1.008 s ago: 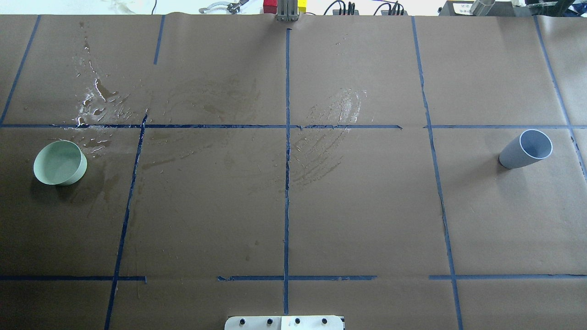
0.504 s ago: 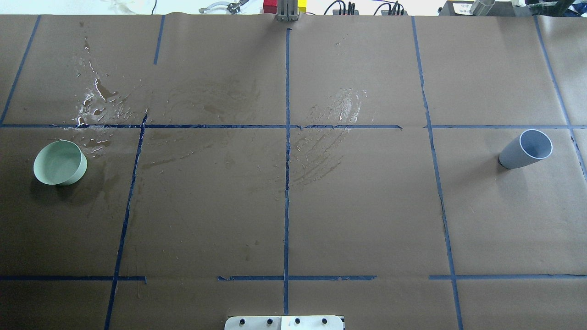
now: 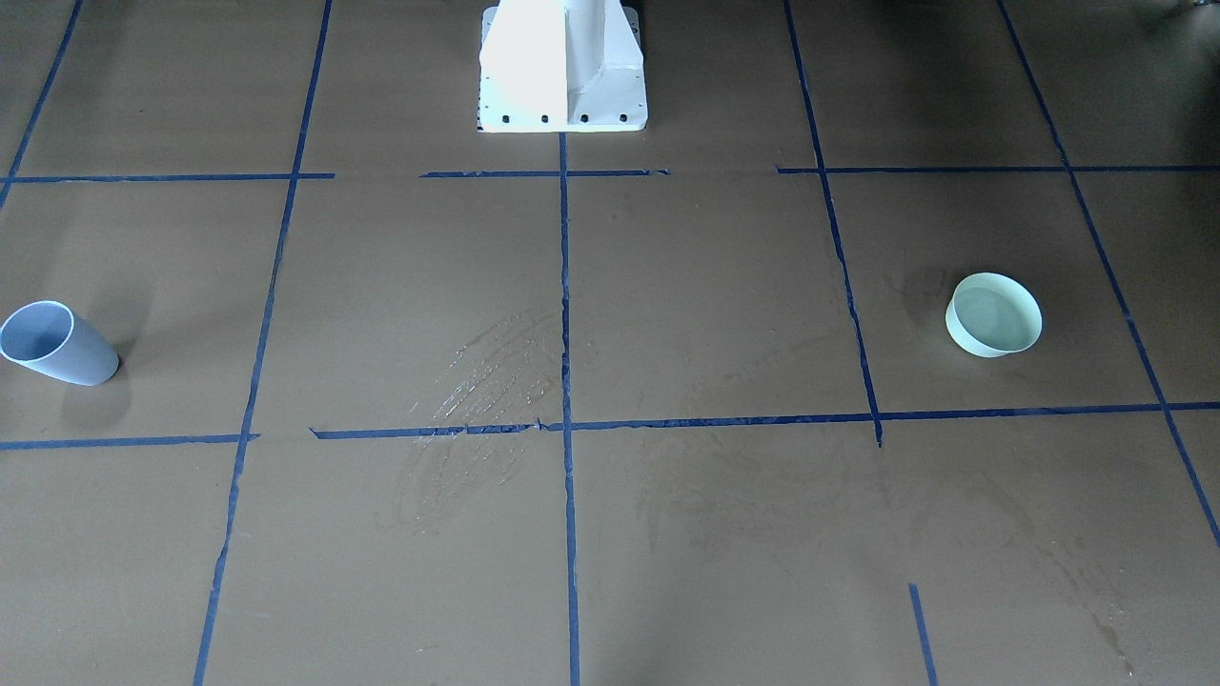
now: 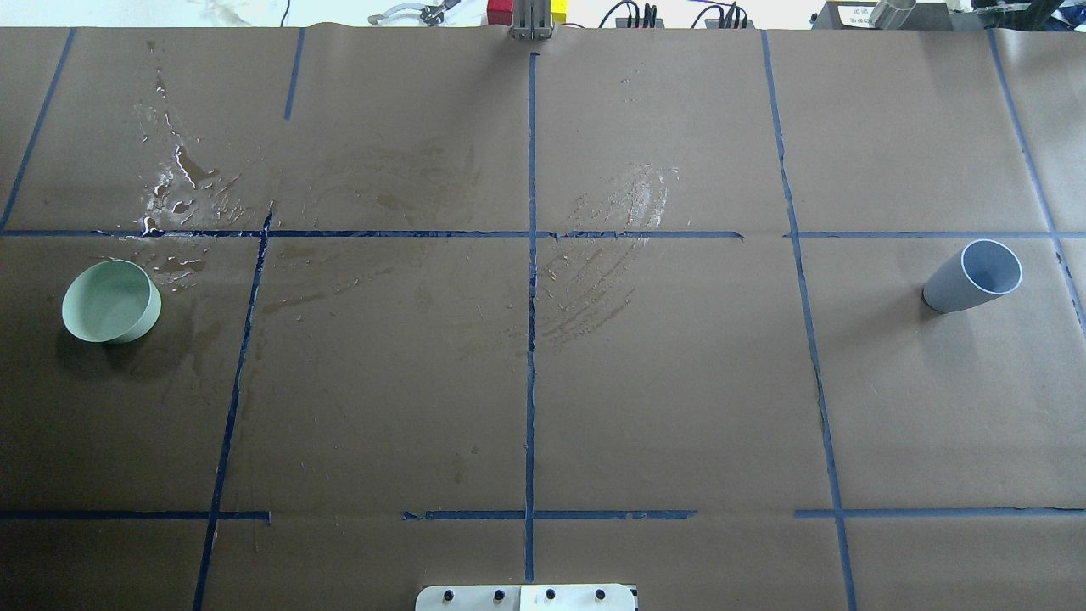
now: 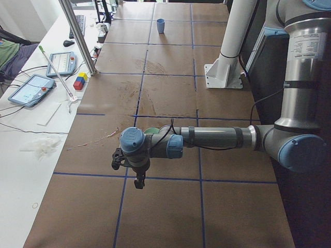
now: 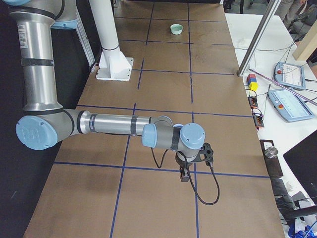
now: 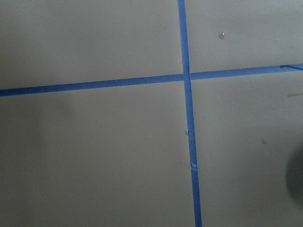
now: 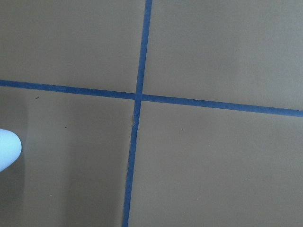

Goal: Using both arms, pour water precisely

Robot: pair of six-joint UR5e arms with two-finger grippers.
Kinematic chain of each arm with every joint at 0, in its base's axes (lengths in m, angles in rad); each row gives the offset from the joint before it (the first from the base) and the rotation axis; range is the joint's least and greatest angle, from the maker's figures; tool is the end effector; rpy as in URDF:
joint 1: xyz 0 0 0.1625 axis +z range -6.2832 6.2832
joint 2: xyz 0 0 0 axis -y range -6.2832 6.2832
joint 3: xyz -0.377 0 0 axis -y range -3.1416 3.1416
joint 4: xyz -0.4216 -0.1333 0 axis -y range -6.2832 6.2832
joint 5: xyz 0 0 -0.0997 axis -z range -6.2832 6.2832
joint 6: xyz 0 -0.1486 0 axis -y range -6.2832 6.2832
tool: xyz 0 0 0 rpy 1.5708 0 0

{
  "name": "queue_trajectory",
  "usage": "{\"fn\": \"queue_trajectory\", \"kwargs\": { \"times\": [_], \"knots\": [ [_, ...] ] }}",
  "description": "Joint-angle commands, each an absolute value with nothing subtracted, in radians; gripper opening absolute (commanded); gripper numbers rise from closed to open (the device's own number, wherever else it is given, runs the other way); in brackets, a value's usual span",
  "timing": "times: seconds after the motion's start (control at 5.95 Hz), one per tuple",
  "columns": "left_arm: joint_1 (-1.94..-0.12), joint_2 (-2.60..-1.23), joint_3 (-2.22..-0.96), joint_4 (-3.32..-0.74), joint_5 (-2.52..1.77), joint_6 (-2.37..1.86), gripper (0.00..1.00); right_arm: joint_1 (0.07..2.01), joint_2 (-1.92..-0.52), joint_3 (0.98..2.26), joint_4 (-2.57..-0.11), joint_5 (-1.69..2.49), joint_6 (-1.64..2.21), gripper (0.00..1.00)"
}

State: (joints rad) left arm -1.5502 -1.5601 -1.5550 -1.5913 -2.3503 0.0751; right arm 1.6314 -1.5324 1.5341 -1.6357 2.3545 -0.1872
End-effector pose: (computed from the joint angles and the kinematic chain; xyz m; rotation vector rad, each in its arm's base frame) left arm -0.0182 -0.5170 0.6569 0.0156 0.7796 0.0885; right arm 0.0604 -0.5262 0.6498 0.0374 -0.7851 -0.0952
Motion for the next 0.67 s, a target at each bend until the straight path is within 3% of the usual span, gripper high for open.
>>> {"fn": "queue_trajectory", "kwargs": {
  "times": [0.0, 0.5],
  "knots": [
    [-1.548, -1.56, -1.56, -1.592, -2.35, 0.074, 1.0, 1.628, -1.532, 1.535, -1.635, 2.353, -0.187, 1.0],
    [-1.548, -1.559, -1.56, -1.591, -2.35, 0.074, 1.0, 1.62, -1.532, 1.536, -1.634, 2.353, -0.187, 1.0]
  ]
}}
